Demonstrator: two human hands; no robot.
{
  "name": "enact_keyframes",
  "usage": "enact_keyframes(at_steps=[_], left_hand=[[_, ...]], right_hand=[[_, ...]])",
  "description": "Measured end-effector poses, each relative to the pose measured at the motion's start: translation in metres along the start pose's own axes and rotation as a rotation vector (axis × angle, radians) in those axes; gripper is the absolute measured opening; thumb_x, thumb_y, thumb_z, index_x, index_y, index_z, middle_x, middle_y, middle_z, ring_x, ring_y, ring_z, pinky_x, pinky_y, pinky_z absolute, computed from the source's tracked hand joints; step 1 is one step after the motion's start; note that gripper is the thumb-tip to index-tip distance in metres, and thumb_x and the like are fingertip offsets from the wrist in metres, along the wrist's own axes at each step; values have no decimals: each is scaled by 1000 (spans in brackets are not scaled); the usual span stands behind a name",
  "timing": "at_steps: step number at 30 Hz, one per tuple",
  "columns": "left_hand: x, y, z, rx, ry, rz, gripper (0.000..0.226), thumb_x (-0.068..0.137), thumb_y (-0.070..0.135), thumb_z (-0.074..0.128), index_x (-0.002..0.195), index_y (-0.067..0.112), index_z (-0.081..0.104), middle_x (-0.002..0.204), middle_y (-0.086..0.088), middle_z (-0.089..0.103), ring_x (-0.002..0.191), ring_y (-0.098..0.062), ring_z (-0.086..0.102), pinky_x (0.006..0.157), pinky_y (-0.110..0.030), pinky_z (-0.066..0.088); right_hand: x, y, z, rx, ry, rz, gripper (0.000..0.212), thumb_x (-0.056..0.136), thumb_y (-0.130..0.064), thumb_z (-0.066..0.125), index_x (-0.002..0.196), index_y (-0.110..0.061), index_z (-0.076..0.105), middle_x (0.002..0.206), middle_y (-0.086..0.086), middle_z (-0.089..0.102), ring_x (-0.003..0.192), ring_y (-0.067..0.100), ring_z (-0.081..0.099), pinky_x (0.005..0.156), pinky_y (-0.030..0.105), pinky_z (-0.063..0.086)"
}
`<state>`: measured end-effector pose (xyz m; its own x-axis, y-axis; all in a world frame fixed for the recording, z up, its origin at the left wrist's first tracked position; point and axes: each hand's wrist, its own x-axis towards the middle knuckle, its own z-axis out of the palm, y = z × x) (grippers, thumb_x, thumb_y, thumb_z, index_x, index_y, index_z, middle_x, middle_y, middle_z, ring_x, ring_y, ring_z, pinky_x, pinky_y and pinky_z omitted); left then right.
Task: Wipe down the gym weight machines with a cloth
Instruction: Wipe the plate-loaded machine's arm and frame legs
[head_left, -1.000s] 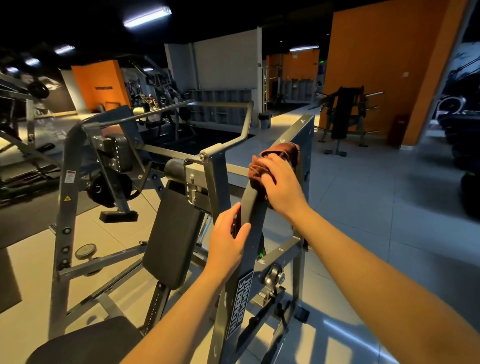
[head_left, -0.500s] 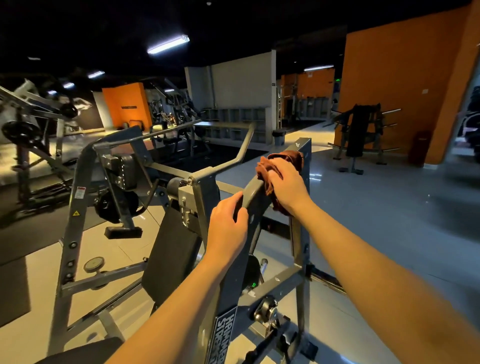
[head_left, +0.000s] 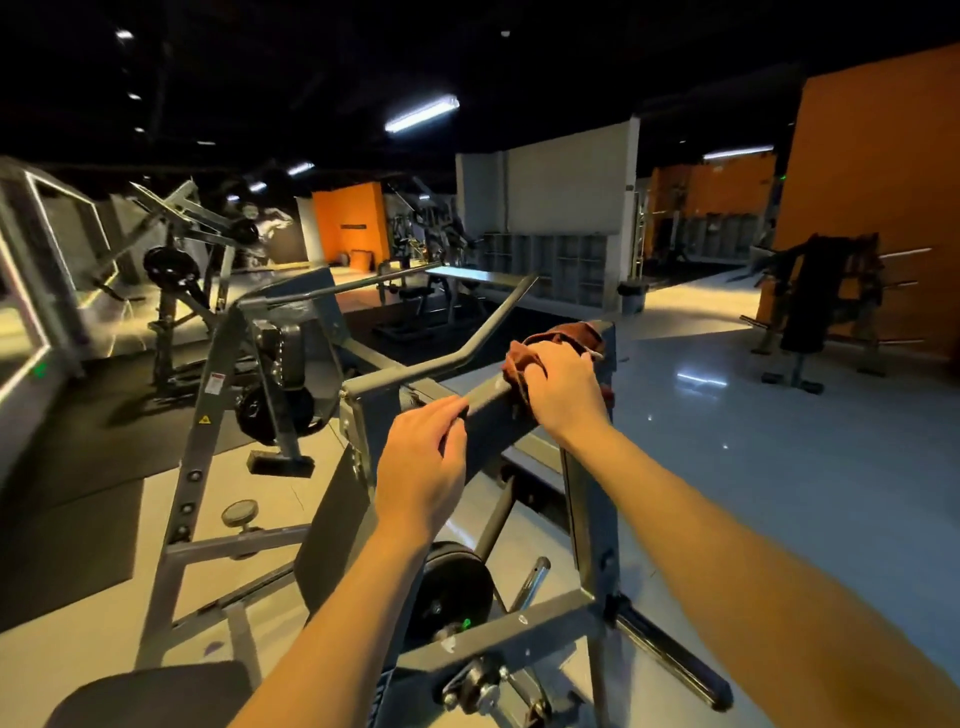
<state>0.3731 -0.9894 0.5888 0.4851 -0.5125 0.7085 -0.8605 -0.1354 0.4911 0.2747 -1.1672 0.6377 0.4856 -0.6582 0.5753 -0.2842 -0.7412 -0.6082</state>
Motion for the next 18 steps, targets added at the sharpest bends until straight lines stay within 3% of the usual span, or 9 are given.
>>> enact_keyframes(at_steps=[2, 4, 7, 10, 13, 16, 18], left_hand=[[2, 5, 1, 29, 11, 10, 34, 106, 35, 41, 129, 29, 66, 127, 12, 66, 122, -9, 55, 107, -28, 40], [3, 10, 2, 32, -5, -5, 31, 107, 38, 35, 112, 33, 65, 111, 15, 67, 108, -10, 58, 100, -35, 45], [0, 11, 1, 7, 7, -36, 28, 108, 38, 31, 99, 40, 58, 97, 18, 63, 97, -11, 58, 93, -35, 46], [-4, 10, -1, 23, -7, -11, 34, 107, 37, 33, 122, 32, 63, 119, 14, 67, 113, -9, 56, 98, -23, 37], [-6, 8, -2, -8, 3, -27, 42, 105, 38, 32, 130, 23, 64, 126, 8, 67, 119, -12, 55, 100, -24, 38], [-6, 5, -4, -115, 34, -52, 45, 105, 38, 31, 127, 23, 66, 123, 7, 69, 116, -11, 59, 103, -36, 47], [-8, 4, -7, -209, 61, -49, 38, 107, 35, 32, 112, 32, 70, 107, 14, 71, 104, -6, 62, 95, -41, 52]], right_hand=[[-16, -14, 7, 43, -34, -61, 30, 97, -32, 37, 105, -28, 65, 110, -4, 63, 108, 17, 52, 102, 43, 45], [-39, -27, 15, 82, -103, -221, 24, 97, -31, 40, 103, -28, 62, 107, -8, 60, 104, 12, 49, 96, 36, 45], [-47, -27, 12, 43, -100, -401, 27, 100, -30, 41, 115, -26, 63, 115, -8, 62, 110, 10, 48, 103, 33, 38], [-17, -5, 8, -13, -42, -227, 40, 98, -42, 30, 118, -31, 63, 119, -8, 63, 112, 15, 50, 104, 39, 41], [8, 5, 7, -15, -4, 12, 47, 95, -43, 28, 120, -28, 65, 123, -1, 64, 118, 24, 54, 108, 47, 44], [-11, -17, 12, 68, -100, -87, 40, 94, -37, 34, 112, -28, 70, 112, -5, 65, 109, 15, 55, 101, 41, 47], [-38, -35, 18, 101, -192, -216, 39, 96, -36, 37, 114, -26, 69, 114, -6, 65, 110, 12, 50, 101, 31, 41]])
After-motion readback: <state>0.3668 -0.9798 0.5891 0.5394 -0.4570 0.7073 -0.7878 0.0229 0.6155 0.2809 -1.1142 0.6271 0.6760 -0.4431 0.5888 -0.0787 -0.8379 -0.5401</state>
